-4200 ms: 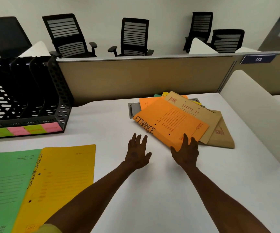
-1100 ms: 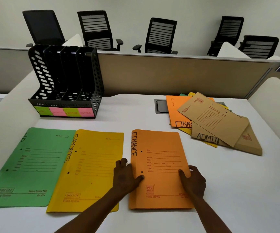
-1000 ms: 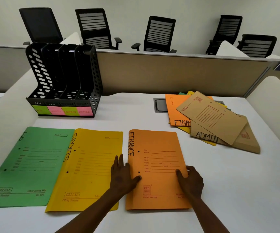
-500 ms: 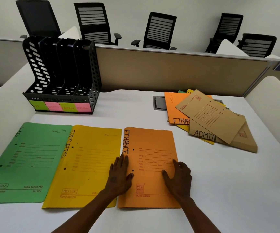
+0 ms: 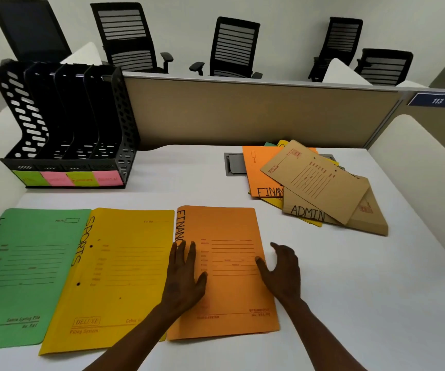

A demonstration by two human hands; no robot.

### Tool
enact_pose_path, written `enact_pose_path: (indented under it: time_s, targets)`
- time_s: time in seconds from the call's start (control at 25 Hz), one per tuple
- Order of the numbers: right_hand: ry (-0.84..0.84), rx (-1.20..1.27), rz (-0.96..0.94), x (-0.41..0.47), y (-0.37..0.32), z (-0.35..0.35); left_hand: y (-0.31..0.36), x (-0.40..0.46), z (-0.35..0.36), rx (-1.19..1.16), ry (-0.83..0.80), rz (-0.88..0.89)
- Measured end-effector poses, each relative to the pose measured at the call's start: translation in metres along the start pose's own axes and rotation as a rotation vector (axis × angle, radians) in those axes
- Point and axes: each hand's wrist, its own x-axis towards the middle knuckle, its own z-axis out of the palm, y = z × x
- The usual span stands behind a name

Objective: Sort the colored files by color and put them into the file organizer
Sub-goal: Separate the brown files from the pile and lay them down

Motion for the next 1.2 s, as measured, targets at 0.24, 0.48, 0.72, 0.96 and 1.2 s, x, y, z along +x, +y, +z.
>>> enact_pose_path:
  time_s: [0.24,0.48,0.72,0.96,1.2]
  targets:
    - [0.178,0.155,0.207,0.063,0.026,-0.068,0.061,0.033,0.02,-0.028,-0.037,0.127]
    - [0.206,0.287,0.378,0.131,0.064,-0.122,0.136,0.072,0.046,-0.056,-0.12,0.238]
    - [0.209,0.386,0.597,0.178,0.097,-0.142,0.181,0.11,0.065,-0.028,-0.132,0.271]
    - [0.201,0.661,0.769,0.198,0.127,-0.148,0.191,0.118,0.086,-0.018,-0.129,0.24]
    - [0.028,1.177,0.785,0.204,0.121,-0.146,0.209,0.121,0.098,0.005,-0.133,0.273]
